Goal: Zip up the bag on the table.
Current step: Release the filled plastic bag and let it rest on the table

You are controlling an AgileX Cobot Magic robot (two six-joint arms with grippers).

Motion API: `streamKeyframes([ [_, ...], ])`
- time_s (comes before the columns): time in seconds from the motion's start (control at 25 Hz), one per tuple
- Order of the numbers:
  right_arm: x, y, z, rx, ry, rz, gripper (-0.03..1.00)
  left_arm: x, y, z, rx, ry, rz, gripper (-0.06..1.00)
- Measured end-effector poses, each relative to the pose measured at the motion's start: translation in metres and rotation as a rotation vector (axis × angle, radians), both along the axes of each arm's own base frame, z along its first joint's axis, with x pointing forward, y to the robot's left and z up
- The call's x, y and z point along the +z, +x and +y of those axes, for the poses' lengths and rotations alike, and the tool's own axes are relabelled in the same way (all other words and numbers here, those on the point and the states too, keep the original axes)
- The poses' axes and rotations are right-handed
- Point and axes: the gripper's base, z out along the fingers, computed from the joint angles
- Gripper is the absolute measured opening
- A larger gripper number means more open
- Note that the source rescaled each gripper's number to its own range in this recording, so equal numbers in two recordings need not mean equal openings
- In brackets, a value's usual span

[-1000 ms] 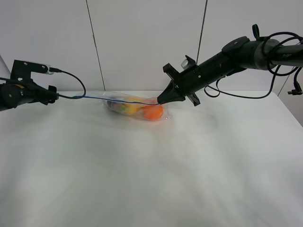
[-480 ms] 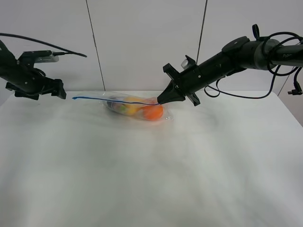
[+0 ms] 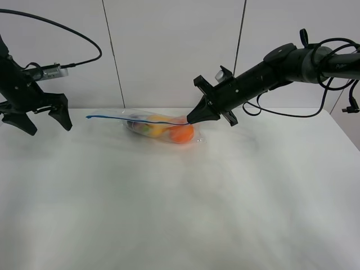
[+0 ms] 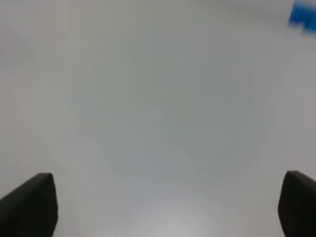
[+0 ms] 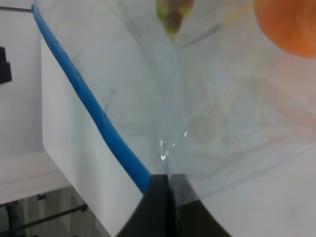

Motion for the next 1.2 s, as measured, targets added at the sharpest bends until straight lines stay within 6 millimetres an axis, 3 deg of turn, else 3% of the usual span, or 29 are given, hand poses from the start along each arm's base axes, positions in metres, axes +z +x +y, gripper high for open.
streamKeyframes([
  [0.16, 0.0, 0.0, 0.0, 0.0, 0.0, 0.0, 0.0, 0.003, -0.004, -0.003, -0.006, -0.017, 0.031, 1.0],
  [0.32, 0.0, 0.0, 0.0, 0.001, 0.0, 0.001, 0.0, 0.008, -0.008, -0.018, -0.034, -0.017, 0.026, 1.0],
  [0.48, 0.0, 0.0, 0.0, 0.001, 0.0, 0.001, 0.0, 0.019, -0.023, -0.035, -0.076, 0.025, 0.024, 1.0],
  [0.6, 0.0, 0.0, 0.0, 0.002, 0.0, 0.001, 0.0, 0.023, -0.043, -0.036, -0.068, 0.038, 0.041, 1.0],
  [0.84, 0.0, 0.0, 0.0, 0.004, 0.0, 0.003, 0.0, 0.028, -0.111, -0.038, -0.07, 0.042, 0.086, 1.0],
  [1.2, 0.0, 0.0, 0.0, 0.005, 0.0, 0.003, 0.0, 0.023, -0.246, -0.045, -0.066, 0.051, 0.02, 1.0],
])
